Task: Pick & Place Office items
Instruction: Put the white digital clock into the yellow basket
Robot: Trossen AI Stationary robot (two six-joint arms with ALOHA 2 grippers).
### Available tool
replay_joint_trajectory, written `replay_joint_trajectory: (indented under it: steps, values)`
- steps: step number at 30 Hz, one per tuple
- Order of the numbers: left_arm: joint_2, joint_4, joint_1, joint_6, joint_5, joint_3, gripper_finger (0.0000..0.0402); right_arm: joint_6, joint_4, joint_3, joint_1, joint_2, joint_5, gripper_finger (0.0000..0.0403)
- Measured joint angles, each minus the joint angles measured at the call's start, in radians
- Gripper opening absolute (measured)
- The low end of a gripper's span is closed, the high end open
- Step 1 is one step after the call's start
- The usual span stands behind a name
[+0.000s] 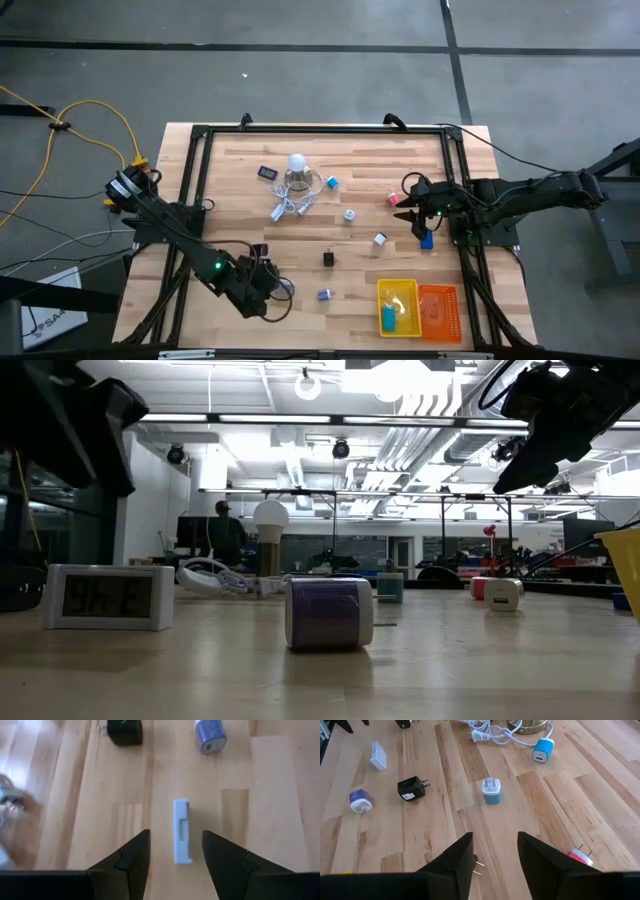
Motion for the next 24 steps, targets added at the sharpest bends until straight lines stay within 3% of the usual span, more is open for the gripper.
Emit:
replay_joint_trajectory:
  steps: [18,24]
  values:
    - [0.001,0.422,-0.132,-0.106,-0.232,-0.283,0.0171,0.0,0.003,0.0,0.0,0.0,0.0,0.0141]
    - [0.003,0.542,-0.138,-0.106,-0.235,-0.356,0.0171,0.0,0.003,0.0,0.0,0.0,0.0,0.0141]
